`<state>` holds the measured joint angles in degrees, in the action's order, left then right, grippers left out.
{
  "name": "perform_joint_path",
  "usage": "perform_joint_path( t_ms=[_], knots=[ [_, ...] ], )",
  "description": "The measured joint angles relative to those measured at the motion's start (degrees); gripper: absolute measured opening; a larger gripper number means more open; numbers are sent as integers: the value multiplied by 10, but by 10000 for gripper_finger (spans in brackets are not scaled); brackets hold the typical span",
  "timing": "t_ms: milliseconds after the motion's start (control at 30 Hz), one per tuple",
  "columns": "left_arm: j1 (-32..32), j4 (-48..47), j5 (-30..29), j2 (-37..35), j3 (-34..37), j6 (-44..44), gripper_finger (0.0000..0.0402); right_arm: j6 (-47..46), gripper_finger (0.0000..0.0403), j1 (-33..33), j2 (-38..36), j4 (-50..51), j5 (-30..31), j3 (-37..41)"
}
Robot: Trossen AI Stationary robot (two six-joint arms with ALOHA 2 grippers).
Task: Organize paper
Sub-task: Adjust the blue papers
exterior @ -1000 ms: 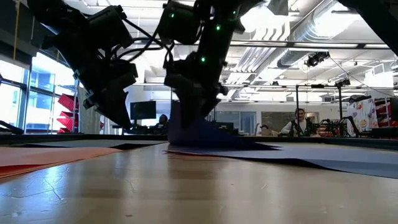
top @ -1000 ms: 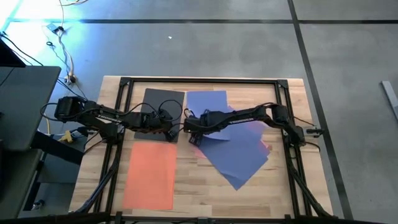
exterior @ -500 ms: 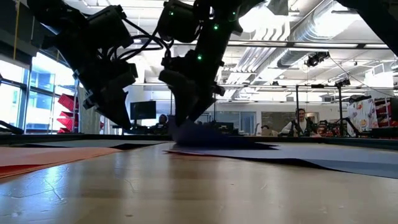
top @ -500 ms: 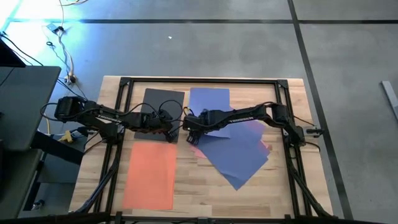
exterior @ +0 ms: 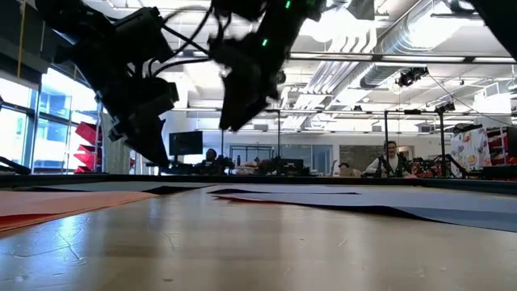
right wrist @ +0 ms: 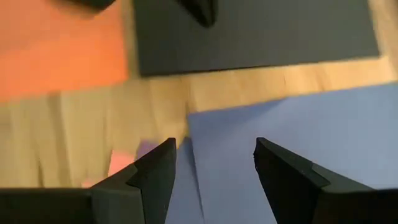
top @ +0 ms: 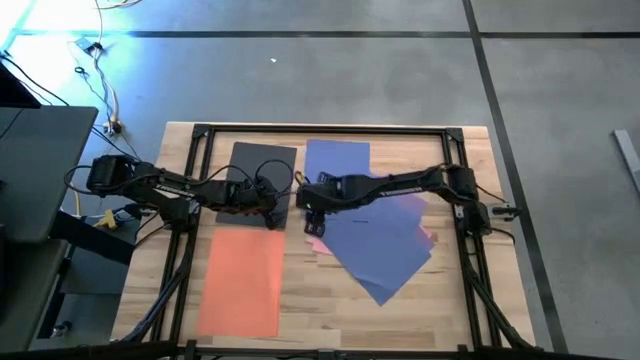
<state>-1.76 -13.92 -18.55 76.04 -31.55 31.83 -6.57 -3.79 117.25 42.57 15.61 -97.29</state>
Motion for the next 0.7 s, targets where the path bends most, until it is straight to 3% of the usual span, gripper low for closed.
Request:
perform_joint_path(
  t_ms=[133, 333, 533, 700],
  knots=[
    [11, -20, 2, -13, 0, 0, 0, -15, 199, -43, -90, 11, 28, 107],
    [24, 35, -4, -19, 0, -11, 0, -181, 199, -107, -262, -118, 27, 378],
    [40, 268, -45, 25, 0, -96, 0, -394, 199, -183, -343, -278, 92, 612],
    [34, 464, -16, 108, -1, -168, 0, -513, 199, -214, -331, -358, 144, 703]
  ],
)
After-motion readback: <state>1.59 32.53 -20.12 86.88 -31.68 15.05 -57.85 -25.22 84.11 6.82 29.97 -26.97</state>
